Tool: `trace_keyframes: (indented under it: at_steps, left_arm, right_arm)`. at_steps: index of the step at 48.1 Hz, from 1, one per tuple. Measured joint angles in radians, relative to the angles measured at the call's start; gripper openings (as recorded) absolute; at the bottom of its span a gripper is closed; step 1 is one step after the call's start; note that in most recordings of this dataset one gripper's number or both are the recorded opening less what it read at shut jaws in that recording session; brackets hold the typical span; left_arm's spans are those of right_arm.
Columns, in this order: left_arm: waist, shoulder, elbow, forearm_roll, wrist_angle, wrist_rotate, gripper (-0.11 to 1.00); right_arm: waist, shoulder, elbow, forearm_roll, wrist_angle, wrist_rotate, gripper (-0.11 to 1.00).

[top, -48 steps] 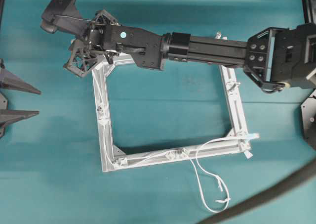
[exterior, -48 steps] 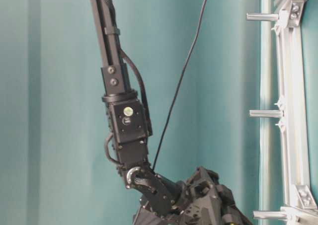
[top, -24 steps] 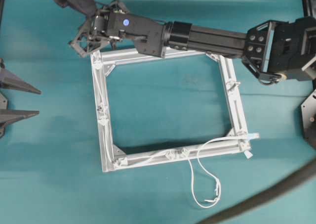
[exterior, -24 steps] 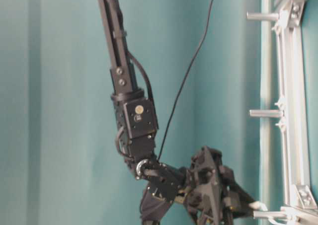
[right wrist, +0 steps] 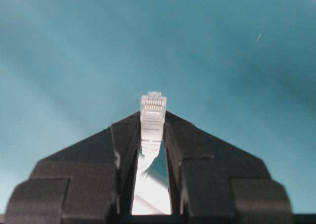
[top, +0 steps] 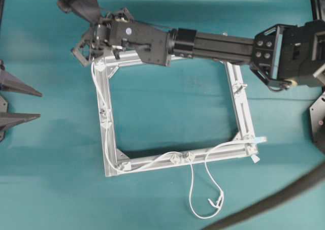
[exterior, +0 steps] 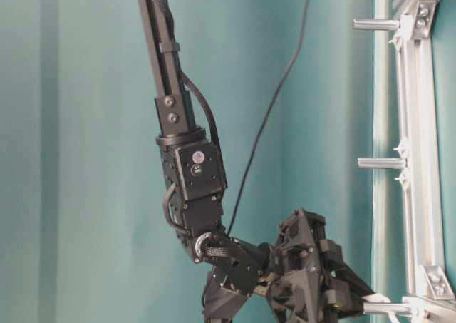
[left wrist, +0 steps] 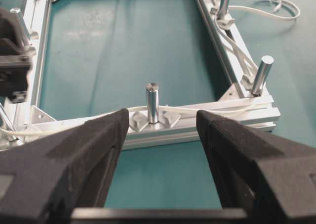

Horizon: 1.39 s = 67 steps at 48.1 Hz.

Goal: Move the cable alternately left and right between 8 pins so it hooks onto each one.
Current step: 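Pull the cable rightward along the top rail around the pins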

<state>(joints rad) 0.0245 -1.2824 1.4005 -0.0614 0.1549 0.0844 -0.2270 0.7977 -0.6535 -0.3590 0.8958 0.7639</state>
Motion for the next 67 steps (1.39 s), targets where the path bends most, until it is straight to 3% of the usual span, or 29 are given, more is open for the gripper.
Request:
trace_keyframes:
  at_steps: [8,19,25,36,50,67]
  left_arm:
    - [0.0,-0.002,0.0,0.0,-0.002,0.0,0.69]
    - [0.0,-0.02,0.0,0.0,-0.002,0.0,0.69]
    - [0.0,-0.04,0.009,0.0,0.012,0.0,0.69]
    - [0.0,-0.081,0.02,0.0,0.031,0.0,0.69]
    - [0.0,-0.086,0.02,0.0,0.038,0.0,0.69]
    - [0.0,-0.086,0.02,0.0,0.038,0.0,0.69]
  right_arm:
    - [0.0,-0.066,0.11,-0.018,-0.021,0.078,0.15]
    - [0.003,-0.209,0.376,-0.078,-0.163,0.249,0.15]
    - [0.011,-0.278,0.497,-0.094,-0.241,0.285,0.15]
    - [0.035,-0.333,0.588,-0.1,-0.342,0.278,0.15]
    - [0.064,-0.37,0.666,-0.106,-0.537,0.15,0.15]
    - [0.071,-0.411,0.752,-0.106,-0.617,0.098,0.15]
